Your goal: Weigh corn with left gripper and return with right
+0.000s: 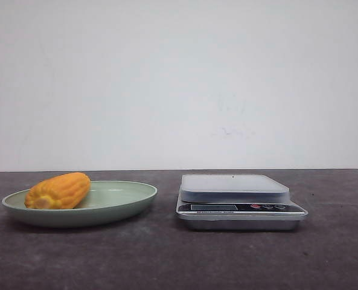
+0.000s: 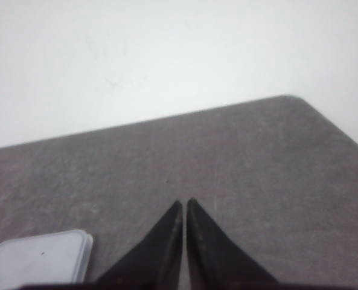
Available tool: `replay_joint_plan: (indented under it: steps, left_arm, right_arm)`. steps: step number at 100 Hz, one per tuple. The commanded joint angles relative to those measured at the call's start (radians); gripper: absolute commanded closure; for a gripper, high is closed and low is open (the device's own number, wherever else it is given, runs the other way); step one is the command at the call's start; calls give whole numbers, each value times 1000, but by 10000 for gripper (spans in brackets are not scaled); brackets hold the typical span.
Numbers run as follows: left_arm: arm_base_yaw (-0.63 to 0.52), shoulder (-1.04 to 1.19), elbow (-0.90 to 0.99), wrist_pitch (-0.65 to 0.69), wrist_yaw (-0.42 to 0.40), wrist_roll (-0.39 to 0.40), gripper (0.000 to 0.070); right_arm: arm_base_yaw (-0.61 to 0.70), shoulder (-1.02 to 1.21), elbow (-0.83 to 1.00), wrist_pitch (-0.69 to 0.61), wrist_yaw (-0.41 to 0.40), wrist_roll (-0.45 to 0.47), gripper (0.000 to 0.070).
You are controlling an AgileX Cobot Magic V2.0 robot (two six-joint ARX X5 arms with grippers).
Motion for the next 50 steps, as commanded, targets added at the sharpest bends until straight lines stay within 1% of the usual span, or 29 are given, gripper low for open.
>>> replay_joint_plan:
  steps: [1,5,13,18,21,23,31,33,35,37,39,47,50]
  left_arm:
    - [-5,97,106,-15,50,3,690]
    - [-9,154,169,-36,81,25,690]
    - [-22,254,288,-85,112,70,690]
    - [-31,302,354,-116,135,97,682]
    - [-38,325,389,-135,156,112,646]
    - [-42,340,412,-147,169,122,601]
    - [-58,379,484,-198,182,156,347]
    - [-61,385,499,-211,182,166,301]
    - [-64,391,511,-222,182,173,271]
    - [-68,394,521,-233,182,178,257]
    - [-71,398,529,-240,182,181,263]
    - [-86,406,543,-253,182,185,269]
    - [-94,410,543,-253,182,185,269]
  right_arm:
    - [-1,63,98,-24,-23,-33,697]
    - [-1,101,152,-49,-42,-44,697]
    - [0,172,245,-82,-75,-58,696]
    - [4,214,294,-97,-100,-58,672]
    - [8,236,320,-105,-113,-56,627]
    - [12,249,335,-111,-120,-57,584]
    - [26,286,376,-126,-127,-58,374]
    - [28,292,383,-128,-135,-58,334]
    - [31,296,387,-129,-145,-58,306]
    - [33,300,391,-130,-154,-58,285]
    - [35,303,393,-132,-167,-57,276]
    - [42,309,395,-132,-219,-56,277]
    - [43,310,395,-136,-220,-56,277]
